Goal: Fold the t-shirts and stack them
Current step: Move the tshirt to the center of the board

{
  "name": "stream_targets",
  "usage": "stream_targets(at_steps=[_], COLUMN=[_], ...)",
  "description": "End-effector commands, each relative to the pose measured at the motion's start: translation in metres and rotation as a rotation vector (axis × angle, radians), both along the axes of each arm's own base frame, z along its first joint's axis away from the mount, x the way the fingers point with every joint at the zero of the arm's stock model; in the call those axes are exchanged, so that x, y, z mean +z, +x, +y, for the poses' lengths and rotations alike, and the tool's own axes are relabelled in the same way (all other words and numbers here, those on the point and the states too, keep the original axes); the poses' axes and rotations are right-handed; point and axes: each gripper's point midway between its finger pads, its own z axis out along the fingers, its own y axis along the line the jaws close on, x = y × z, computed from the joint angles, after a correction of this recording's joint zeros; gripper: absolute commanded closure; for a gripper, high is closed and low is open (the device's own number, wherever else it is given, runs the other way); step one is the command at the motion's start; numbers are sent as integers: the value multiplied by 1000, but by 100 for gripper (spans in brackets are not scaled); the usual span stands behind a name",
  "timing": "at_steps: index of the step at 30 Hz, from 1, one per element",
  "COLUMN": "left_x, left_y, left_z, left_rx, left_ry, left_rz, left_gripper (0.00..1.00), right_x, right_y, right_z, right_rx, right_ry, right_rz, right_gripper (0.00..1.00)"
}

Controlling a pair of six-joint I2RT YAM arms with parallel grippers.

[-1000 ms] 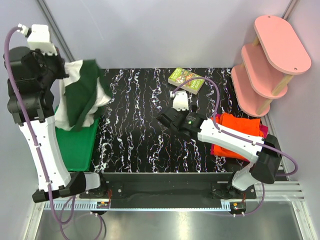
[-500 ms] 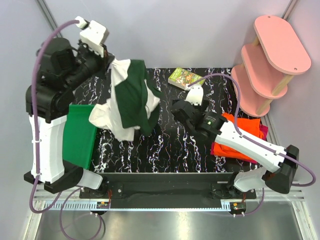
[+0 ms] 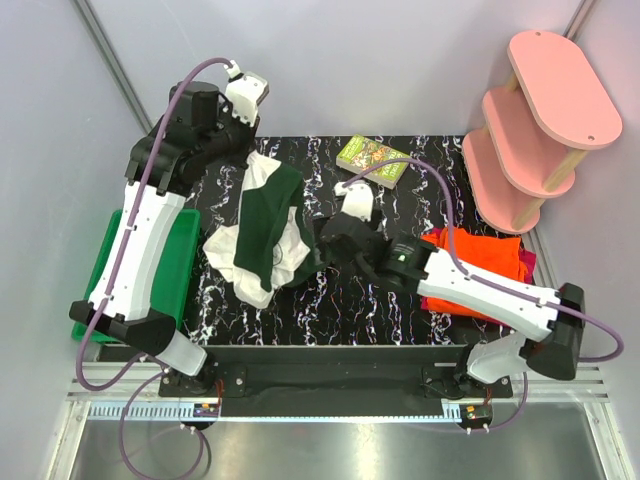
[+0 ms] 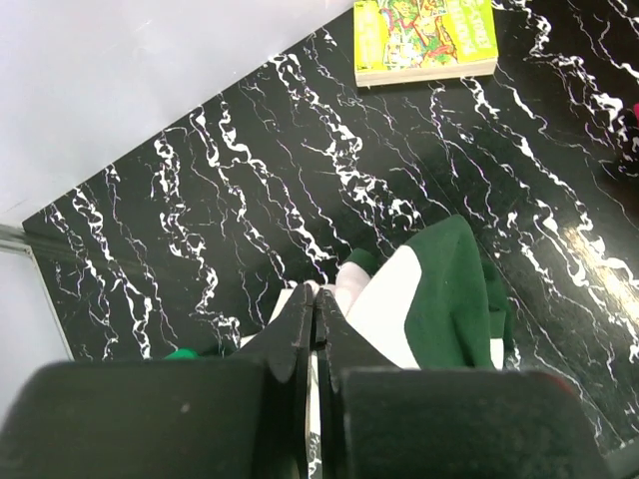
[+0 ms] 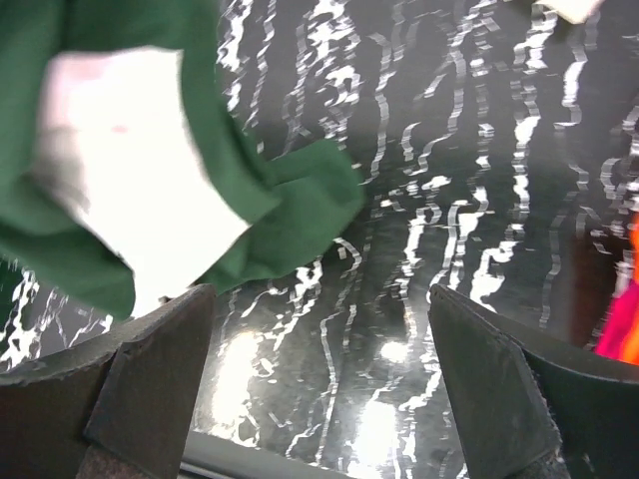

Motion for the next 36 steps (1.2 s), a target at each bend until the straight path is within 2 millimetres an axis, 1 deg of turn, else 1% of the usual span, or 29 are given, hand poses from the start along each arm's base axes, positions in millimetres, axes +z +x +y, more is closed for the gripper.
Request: stream_targets(at_steps=[1, 4, 6, 8, 9, 13, 14, 16, 17, 18, 20, 21, 22, 23, 25, 27, 28, 29, 30, 32, 33, 34, 35, 36], left_x=[22, 18, 22, 30, 34, 49, 49, 49, 49, 49, 50, 49, 51, 51, 49, 43, 41, 35, 31, 24, 17, 15, 12, 6], left_y=[16, 20, 16, 12, 11, 3, 2, -3, -6, -7, -13, -15, -17, -17, -17, -12, -10, -4, -1, 8, 15, 22, 26, 34], left_z=[-5, -7, -7, -6, -6, -3, -4, -2, -1, -1, 1, 1, 3, 2, 4, 6, 8, 7, 7, 5, 2, 4, 3, 2], left_rx=[23, 33, 28, 26, 24, 23, 19, 19, 17, 15, 9, 7, 10, 8, 17, 32, 45, 51, 56, 64, 65, 87, 95, 103], left_ry=[-40, -48, -58, -69, -74, -93, -96, -100, -99, -99, -99, -96, -98, -97, -90, -71, -62, -53, -45, -36, -32, -19, -16, -11], left_rz=[-98, -87, -92, -111, -120, -152, -150, -150, -151, -152, -156, -154, -162, -160, -157, -149, -146, -133, -123, -114, -97, -98, -92, -81], left_gripper=[100, 100, 100, 100, 100, 100, 100, 100, 100, 100, 100, 100, 100, 100, 100, 100, 100, 100, 100, 100, 100, 100, 100, 100], right_x=[13, 5, -4, -9, -15, -35, -44, -53, -57, -59, -63, -66, -70, -79, -74, -62, -56, -44, -41, -27, -24, -19, -11, -6], right_y=[3, 6, 9, 11, 11, 16, 23, 27, 31, 38, 44, 51, 51, 55, 56, 51, 40, 35, 27, 10, 6, 1, -7, -12], right_z=[30, 36, 41, 48, 49, 65, 68, 75, 82, 81, 93, 93, 97, 99, 105, 111, 119, 122, 127, 135, 137, 138, 141, 142], right_rx=[45, 48, 49, 56, 59, 86, 77, 92, 94, 85, 111, 105, 116, 113, 130, 159, 187, 213, 238, 287, 299, 310, 330, 341], right_ry=[33, 16, 6, 17, 10, 16, 16, 39, 68, 83, 132, 140, 146, 139, 144, 161, 159, 158, 149, 151, 152, 157, 161, 166], right_rz=[-25, -19, -16, -17, -12, 17, 29, 56, 62, 65, 74, 76, 88, 100, 93, 68, 48, 14, 6, -17, -19, -24, -29, -34], right_gripper=[5, 4, 4, 5, 4, 5, 4, 4, 5, 5, 5, 6, 6, 7, 11, 12, 13, 13, 13, 14, 14, 14, 14, 14])
